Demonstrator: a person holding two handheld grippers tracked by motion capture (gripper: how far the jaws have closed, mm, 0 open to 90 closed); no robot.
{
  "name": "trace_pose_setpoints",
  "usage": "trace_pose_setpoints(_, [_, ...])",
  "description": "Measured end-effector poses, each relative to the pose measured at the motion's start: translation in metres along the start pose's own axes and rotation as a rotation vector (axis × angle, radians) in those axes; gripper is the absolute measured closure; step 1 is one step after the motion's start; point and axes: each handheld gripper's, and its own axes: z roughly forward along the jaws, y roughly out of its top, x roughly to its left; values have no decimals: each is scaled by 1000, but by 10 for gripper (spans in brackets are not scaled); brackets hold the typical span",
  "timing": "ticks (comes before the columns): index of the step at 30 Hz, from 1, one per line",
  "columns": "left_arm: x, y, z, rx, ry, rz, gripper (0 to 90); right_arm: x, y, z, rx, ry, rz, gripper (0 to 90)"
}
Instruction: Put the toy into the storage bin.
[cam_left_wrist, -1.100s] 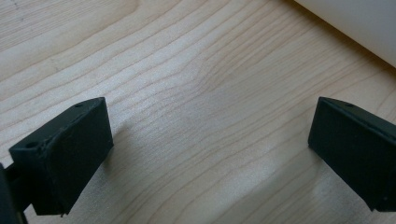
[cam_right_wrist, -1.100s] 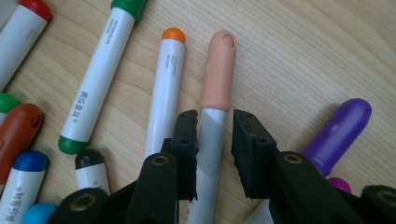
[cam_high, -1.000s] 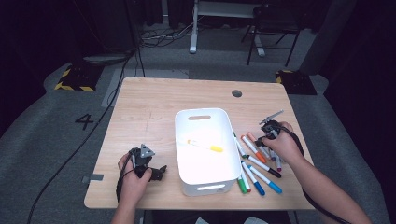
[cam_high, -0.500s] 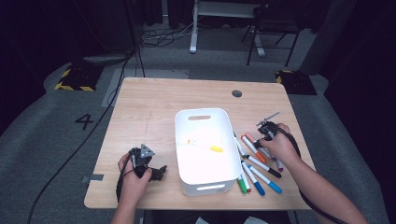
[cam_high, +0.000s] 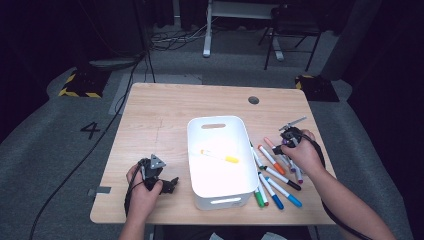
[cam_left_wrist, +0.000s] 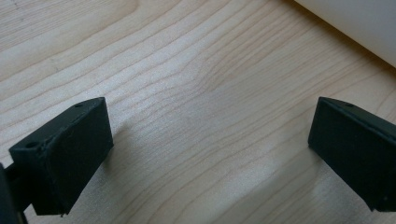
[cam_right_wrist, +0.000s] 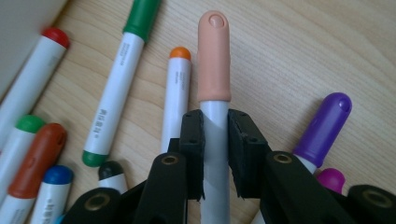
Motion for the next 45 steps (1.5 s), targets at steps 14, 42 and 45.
trace_pose_setpoints(14, [0, 0, 0, 1, -3, -1, 1, 19, 3, -37, -110, 80, -5, 768])
trace_pose_setpoints(42, [0, 0, 0, 0, 0, 0, 0, 90, 31, -114, -249, 272, -180, 768])
trace_pose_setpoints(45, [0, 0, 0, 0, 0, 0, 0, 102, 35, -117, -243, 293, -200, 768])
